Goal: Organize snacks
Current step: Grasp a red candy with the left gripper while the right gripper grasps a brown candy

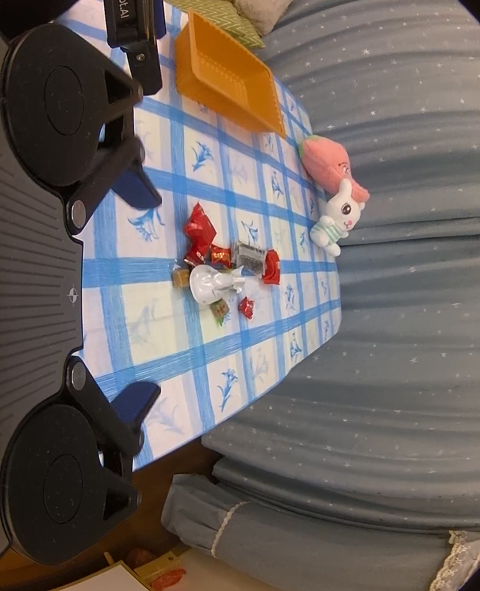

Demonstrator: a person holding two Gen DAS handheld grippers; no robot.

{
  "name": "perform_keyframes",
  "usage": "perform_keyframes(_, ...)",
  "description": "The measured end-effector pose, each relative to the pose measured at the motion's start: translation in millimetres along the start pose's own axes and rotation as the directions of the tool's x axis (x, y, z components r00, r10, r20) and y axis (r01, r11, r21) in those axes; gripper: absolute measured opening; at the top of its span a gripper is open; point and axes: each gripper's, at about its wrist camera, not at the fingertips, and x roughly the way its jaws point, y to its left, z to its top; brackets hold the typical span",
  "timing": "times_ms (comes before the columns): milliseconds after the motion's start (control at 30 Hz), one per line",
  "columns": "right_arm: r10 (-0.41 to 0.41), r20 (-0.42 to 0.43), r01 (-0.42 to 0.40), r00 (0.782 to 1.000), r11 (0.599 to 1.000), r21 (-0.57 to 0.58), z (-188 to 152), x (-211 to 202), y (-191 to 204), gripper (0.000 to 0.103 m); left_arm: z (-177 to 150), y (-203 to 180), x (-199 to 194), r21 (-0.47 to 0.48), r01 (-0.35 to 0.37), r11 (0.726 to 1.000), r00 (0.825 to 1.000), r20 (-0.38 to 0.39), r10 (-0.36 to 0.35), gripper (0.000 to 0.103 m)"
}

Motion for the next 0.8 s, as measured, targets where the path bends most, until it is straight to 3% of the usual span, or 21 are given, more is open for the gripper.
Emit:
perform_keyframes(200, 0.011, -0.022, -0.010, 1.000, 1.000, 0.028, 8.7, 41.3, -13.1, 0.078, 18.6, -7.4, 55.8, 0.057, 0.040, 0.998, 0.999, -0.028, -0.038, 0.088)
perform_keyframes(533, -0.005, -0.033, 0.008, 0.999, 0.996, 0.092, 13.3, 100.6, -29.8, 0.070, 40.3, -24.0, 142.1, 0.162, 0.131, 0.978, 0.991, -0.051, -0.125, 0.075)
perform_keyframes(733, -0.001, -0.053, 0.007, 0.999, 0.994, 0.114, 9.2, 120.8, -33.1, 0.070, 48.1, -33.7, 176.9, 0.207, 0.170, 0.964, 0.985, -0.080, -0.156, 0.048)
perform_keyframes(800, 0.001, -0.059, 0.005, 0.998, 0.993, 0.115, 7.6, 125.4, -32.6, 0.070, 48.0, -34.2, 187.2, 0.220, 0.182, 0.958, 0.981, -0.103, -0.163, 0.045)
